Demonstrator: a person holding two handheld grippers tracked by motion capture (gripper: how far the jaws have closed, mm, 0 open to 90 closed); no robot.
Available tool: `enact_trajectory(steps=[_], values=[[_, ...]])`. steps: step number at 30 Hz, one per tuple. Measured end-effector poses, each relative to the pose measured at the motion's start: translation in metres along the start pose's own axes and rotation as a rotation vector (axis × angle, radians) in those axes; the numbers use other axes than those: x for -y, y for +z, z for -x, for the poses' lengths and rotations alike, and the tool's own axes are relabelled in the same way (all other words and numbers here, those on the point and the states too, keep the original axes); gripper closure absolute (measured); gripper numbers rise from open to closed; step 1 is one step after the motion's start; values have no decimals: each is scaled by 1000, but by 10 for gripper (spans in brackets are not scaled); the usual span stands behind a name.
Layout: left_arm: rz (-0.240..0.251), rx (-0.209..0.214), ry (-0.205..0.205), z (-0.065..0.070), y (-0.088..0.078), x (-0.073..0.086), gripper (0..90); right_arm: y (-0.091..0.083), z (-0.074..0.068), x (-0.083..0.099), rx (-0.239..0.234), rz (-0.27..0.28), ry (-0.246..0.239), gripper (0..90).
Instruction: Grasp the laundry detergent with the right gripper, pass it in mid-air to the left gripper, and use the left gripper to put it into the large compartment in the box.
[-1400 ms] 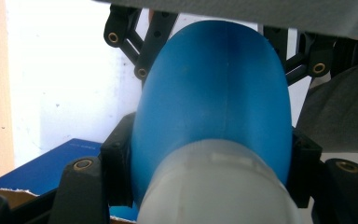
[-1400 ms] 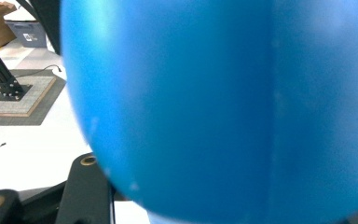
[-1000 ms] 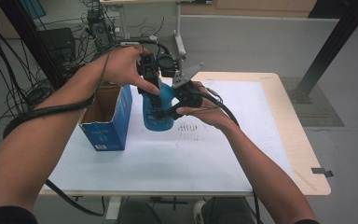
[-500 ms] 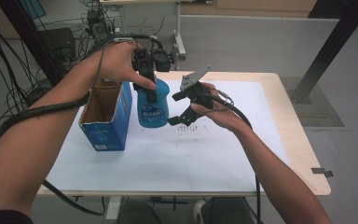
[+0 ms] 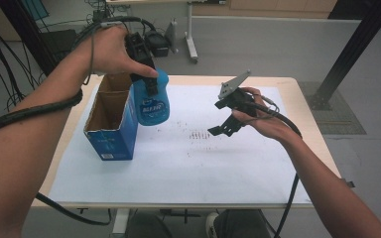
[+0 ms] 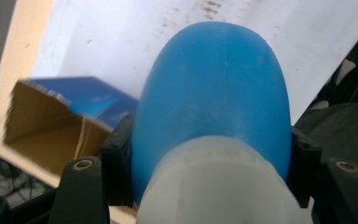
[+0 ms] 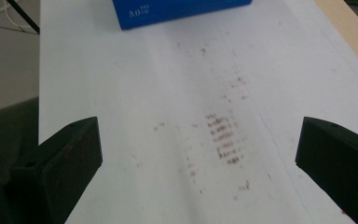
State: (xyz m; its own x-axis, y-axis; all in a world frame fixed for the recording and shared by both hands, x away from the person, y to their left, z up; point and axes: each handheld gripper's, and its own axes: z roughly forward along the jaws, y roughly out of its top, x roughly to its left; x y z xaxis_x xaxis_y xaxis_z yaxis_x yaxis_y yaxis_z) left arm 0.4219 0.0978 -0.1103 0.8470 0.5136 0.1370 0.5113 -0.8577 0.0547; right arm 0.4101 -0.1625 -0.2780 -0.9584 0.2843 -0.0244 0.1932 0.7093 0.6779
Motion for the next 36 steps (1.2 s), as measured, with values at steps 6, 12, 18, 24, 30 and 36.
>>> enact_trajectory(steps=[6, 12, 18, 24, 30, 36], values=[[-9, -10, -169, -17, -25, 16, 370, -23, 1, 13, 37, -69, 15, 0], [-9, -44, -320, -30, -50, 33, 371, -42, 2, 20, 63, -111, 20, 0], [-19, -83, -454, -43, -72, 46, 371, -55, 1, 21, 85, -147, 14, 0], [-7, -95, -570, -52, -94, 56, 371, -61, 1, 20, 93, -176, 13, 0], [11, -89, -709, -59, -109, 63, 371, -65, 1, 20, 97, -192, 12, 0], [20, -90, -839, -68, -108, 69, 372, -68, -1, 18, 106, -199, 3, 1]])
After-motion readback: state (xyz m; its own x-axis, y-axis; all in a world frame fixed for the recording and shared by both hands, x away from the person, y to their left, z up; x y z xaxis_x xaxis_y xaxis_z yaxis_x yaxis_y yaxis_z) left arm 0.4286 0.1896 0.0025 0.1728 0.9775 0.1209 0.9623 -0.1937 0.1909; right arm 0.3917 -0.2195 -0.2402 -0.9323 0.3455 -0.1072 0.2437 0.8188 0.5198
